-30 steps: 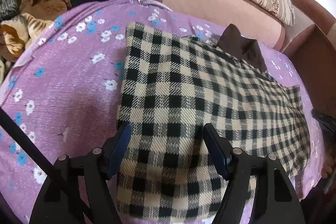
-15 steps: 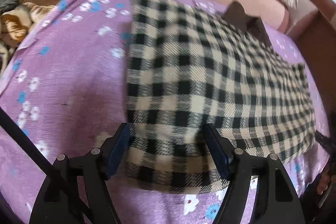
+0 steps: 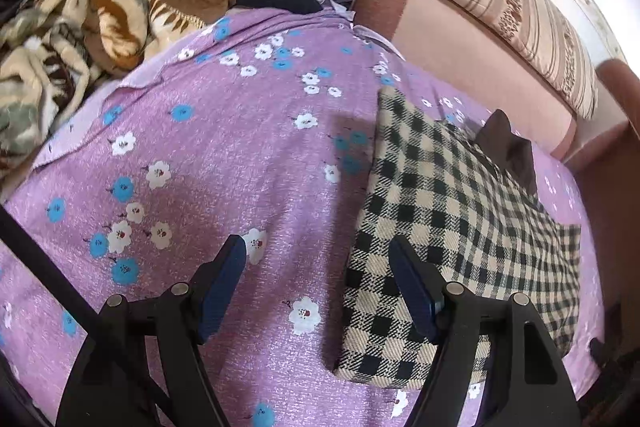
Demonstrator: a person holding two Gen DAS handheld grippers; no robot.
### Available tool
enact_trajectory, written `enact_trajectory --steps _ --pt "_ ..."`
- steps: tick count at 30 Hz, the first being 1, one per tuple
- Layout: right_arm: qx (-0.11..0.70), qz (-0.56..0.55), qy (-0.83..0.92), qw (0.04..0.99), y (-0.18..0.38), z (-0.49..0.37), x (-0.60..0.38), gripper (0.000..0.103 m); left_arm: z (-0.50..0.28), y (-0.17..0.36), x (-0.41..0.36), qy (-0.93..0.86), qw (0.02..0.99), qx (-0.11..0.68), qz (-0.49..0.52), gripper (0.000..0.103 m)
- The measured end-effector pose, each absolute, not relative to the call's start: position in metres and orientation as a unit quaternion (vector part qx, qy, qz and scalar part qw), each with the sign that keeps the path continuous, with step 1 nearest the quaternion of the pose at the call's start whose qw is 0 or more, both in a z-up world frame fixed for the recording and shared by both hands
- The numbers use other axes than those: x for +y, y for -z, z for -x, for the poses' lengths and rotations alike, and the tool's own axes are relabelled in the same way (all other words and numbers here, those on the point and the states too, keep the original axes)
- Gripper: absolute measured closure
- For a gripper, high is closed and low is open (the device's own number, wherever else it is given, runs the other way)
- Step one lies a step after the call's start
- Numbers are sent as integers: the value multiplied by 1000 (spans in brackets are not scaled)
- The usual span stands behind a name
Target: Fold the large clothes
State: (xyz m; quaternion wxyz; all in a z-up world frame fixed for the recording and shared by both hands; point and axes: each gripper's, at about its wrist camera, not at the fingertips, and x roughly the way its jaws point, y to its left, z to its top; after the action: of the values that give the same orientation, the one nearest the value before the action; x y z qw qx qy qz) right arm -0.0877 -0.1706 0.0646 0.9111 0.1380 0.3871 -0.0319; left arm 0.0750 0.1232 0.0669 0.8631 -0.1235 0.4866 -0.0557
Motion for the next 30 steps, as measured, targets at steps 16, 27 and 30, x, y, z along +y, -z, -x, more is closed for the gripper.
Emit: enact_trajectory --steps 16,27,30 --pt "417 66 -73 904 -10 21 -11 50 -105 -42 155 52 837 508 195 30" --pt "380 169 -112 903 16 2 45 46 -138 -27 129 153 815 503 243 30" --pt "363 197 -108 904 21 -3 61 46 -149 -24 110 187 806 510 234 29"
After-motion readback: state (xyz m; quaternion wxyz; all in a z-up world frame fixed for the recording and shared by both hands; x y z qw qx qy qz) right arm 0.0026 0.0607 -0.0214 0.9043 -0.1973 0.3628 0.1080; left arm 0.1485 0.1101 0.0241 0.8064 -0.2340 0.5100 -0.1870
